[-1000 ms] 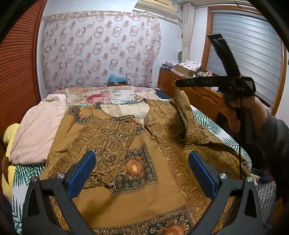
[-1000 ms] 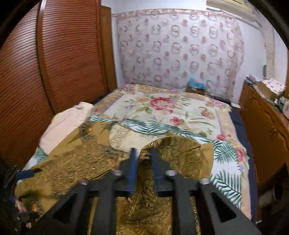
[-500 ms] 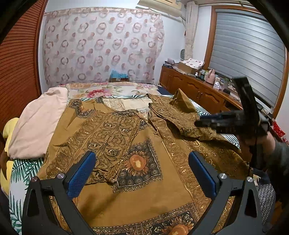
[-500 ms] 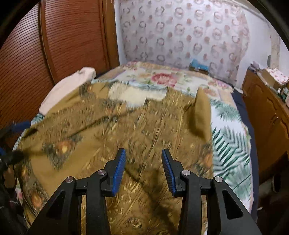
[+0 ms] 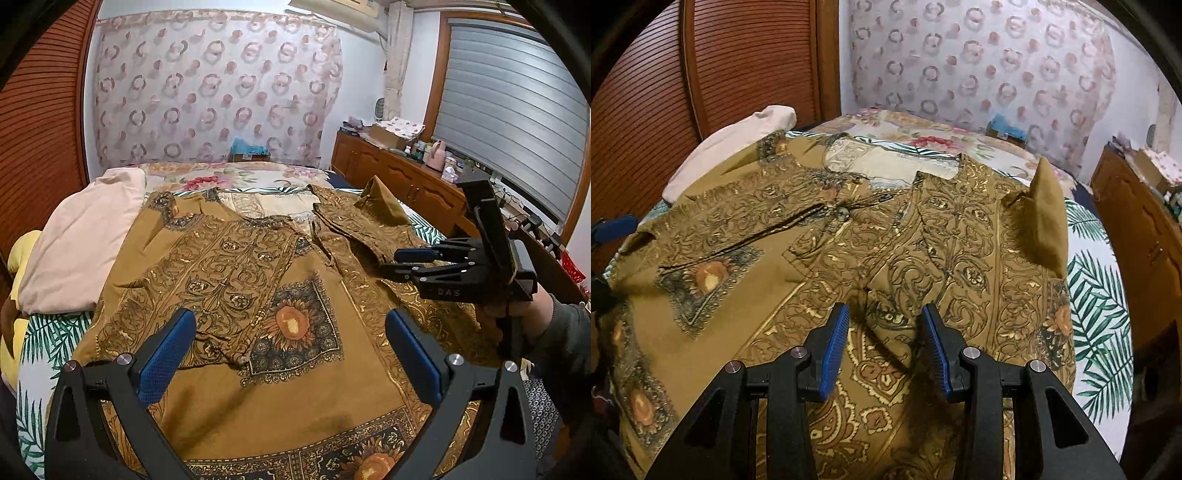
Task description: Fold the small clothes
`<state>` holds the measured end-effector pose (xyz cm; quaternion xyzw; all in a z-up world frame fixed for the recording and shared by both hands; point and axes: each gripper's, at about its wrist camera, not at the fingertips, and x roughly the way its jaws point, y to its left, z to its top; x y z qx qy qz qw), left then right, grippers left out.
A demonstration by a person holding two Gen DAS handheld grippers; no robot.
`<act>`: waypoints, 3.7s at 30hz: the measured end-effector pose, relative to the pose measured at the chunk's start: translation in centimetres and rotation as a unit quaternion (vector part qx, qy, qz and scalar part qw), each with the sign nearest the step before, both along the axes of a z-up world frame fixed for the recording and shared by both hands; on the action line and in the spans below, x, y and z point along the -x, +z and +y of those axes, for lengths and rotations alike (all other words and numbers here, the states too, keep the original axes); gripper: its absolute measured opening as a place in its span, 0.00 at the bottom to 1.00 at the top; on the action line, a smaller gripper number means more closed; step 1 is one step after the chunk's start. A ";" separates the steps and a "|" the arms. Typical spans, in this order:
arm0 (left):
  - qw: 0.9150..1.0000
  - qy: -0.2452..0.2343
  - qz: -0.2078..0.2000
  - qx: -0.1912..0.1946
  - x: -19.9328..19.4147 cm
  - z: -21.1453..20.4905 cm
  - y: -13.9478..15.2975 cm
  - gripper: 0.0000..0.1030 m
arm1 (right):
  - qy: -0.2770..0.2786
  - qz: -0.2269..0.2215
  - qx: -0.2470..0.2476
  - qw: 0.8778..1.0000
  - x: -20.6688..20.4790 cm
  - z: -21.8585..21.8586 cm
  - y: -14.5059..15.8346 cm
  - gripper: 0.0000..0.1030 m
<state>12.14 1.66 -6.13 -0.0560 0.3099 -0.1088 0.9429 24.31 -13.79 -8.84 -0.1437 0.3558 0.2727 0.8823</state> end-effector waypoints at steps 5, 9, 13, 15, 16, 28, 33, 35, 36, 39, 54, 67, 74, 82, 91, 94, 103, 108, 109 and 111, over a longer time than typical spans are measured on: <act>1.000 -0.001 0.001 -0.002 0.0 -0.1 0.0 0.99 | 0.024 0.002 -0.030 0.999 0.5 -0.3 0.3 0.04; 1.000 0.001 0.000 0.002 0.1 0.0 0.0 0.99 | 0.060 0.011 -0.068 0.996 2.0 -1.5 1.2 0.01; 1.000 0.004 0.002 0.008 -0.2 0.2 -0.2 0.99 | 0.076 0.016 -0.055 0.995 3.6 -2.0 1.3 0.01; 1.000 0.003 0.003 0.008 -0.3 0.2 -0.3 0.99 | 0.067 0.001 -0.032 0.997 3.9 -1.8 1.4 0.01; 1.000 0.003 0.004 0.008 -0.4 0.1 -0.4 0.99 | 0.062 -0.003 -0.024 0.998 3.8 -1.7 1.4 0.01; 1.000 -0.003 0.014 0.003 -0.3 0.1 -1.0 0.99 | -0.021 0.017 -0.002 1.000 -1.9 2.9 0.0 0.44; 1.000 -0.002 0.014 0.004 -0.1 0.3 -1.1 0.99 | -0.015 0.023 -0.003 1.000 -2.4 3.1 -0.2 0.06; 1.000 0.000 0.015 0.006 -0.2 0.5 -1.1 0.99 | -0.003 0.020 -0.035 0.999 -1.4 2.1 0.6 0.06; 1.000 0.001 0.016 0.007 -0.3 0.6 -1.1 0.99 | 0.007 0.016 -0.049 0.999 -0.8 1.6 1.2 0.06; 1.000 0.001 0.017 0.008 -0.3 0.6 -1.1 0.99 | 0.019 0.008 -0.060 0.998 1.2 0.8 2.1 0.06; 1.000 0.006 0.006 -0.014 -1.9 2.1 0.2 0.99 | 0.015 -0.012 -0.053 0.998 1.8 -2.0 3.2 0.52; 0.997 0.011 0.063 -0.051 -10.8 9.2 0.5 0.73 | -0.063 -0.011 -0.025 0.998 -5.9 -3.7 2.4 0.59; 0.990 0.026 0.108 -0.087 -15.5 11.1 -1.2 0.67 | -0.083 0.016 -0.009 0.996 -10.7 -2.5 1.4 0.59; 0.986 0.024 0.112 -0.117 -17.1 10.3 -2.2 0.67 | -0.073 0.020 -0.008 0.997 -12.8 -0.9 1.6 0.59; 0.982 0.011 0.127 -0.137 -18.5 10.6 -2.7 0.46 | -0.111 0.019 -0.020 0.993 -15.5 -3.9 1.5 0.02; 0.980 0.002 0.144 -0.136 -19.2 10.6 -3.2 0.46 | -0.111 0.026 -0.029 0.993 -15.7 -4.6 0.9 0.02; 0.982 0.000 0.155 -0.109 -20.4 10.9 -3.5 0.10 | -0.111 0.035 -0.026 0.993 -16.7 -3.8 0.3 0.02; 0.987 0.021 0.112 -0.109 -18.8 10.6 -0.6 0.04 | -0.101 0.022 -0.043 0.994 -15.8 -4.3 1.5 0.02; 0.990 0.023 0.094 -0.105 -18.1 10.6 0.6 0.04 | -0.101 0.016 -0.053 0.993 -15.3 -4.5 2.0 0.02; 0.992 0.026 0.063 -0.103 -16.6 10.4 2.9 0.04 | -0.096 0.000 -0.067 0.993 -14.2 -4.8 2.9 0.02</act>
